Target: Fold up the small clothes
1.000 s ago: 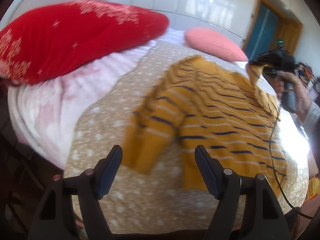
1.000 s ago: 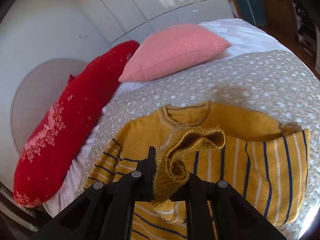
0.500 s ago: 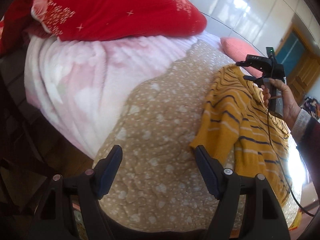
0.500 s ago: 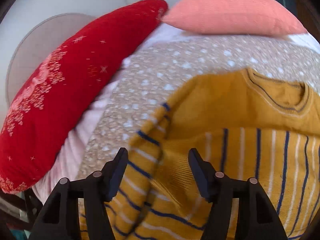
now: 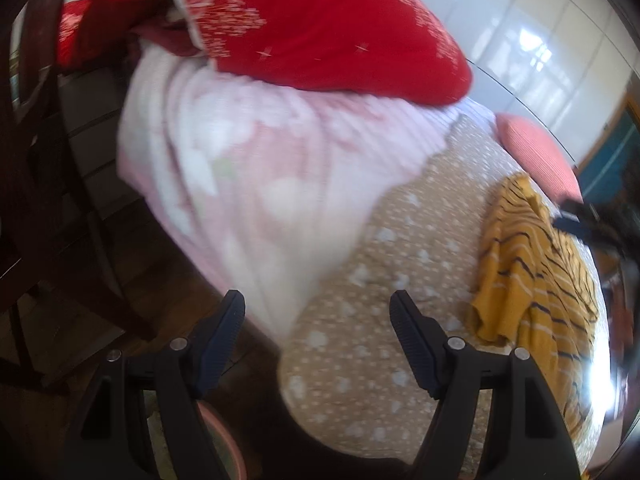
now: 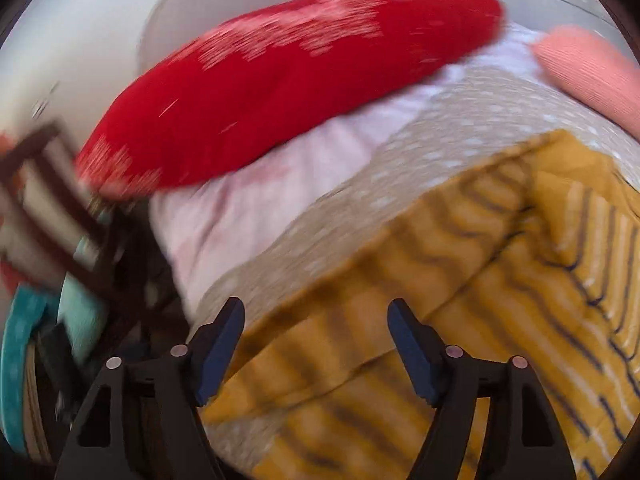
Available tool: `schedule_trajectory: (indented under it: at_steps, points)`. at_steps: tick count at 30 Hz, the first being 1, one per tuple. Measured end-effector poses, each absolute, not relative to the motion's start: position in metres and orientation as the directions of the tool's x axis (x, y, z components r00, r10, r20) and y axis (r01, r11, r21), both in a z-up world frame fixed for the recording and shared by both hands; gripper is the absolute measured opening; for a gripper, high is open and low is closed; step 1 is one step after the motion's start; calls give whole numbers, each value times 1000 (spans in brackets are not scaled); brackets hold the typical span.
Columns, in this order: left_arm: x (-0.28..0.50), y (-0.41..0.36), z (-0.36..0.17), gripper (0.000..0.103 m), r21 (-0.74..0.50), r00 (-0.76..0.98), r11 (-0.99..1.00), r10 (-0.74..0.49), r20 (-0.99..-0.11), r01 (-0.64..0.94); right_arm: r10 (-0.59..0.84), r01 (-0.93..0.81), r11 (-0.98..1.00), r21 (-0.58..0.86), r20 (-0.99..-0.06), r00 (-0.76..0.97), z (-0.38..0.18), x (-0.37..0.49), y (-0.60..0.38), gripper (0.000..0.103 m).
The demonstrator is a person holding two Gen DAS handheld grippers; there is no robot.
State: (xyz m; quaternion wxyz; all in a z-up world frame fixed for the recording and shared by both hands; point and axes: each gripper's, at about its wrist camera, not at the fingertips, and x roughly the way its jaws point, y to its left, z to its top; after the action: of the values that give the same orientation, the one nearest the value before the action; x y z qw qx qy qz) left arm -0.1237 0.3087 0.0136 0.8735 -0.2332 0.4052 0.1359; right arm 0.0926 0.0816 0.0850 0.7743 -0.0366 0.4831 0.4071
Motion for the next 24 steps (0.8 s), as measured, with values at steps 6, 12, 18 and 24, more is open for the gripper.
schedule_trajectory:
  at_steps: [6, 12, 18, 24]
  points:
    - [-134, 326, 10, 74, -298, 618, 824, 79, -782, -482, 469, -908, 419, -3, -855, 219, 55, -3, 149, 85]
    - [-140, 331, 10, 74, -301, 615, 815, 85, -784, -495, 307, -901, 385, -200, -893, 329, 14, -8, 169, 33]
    - [-137, 326, 18, 74, -297, 623, 825, 84, -778, -481, 498, -797, 604, 8, -785, 370, 99, 51, 126, 9]
    - [-130, 303, 32, 74, -272, 640, 864, 73, -765, -423, 578, -538, 803, 255, -551, 602, 207, 112, -16, 9]
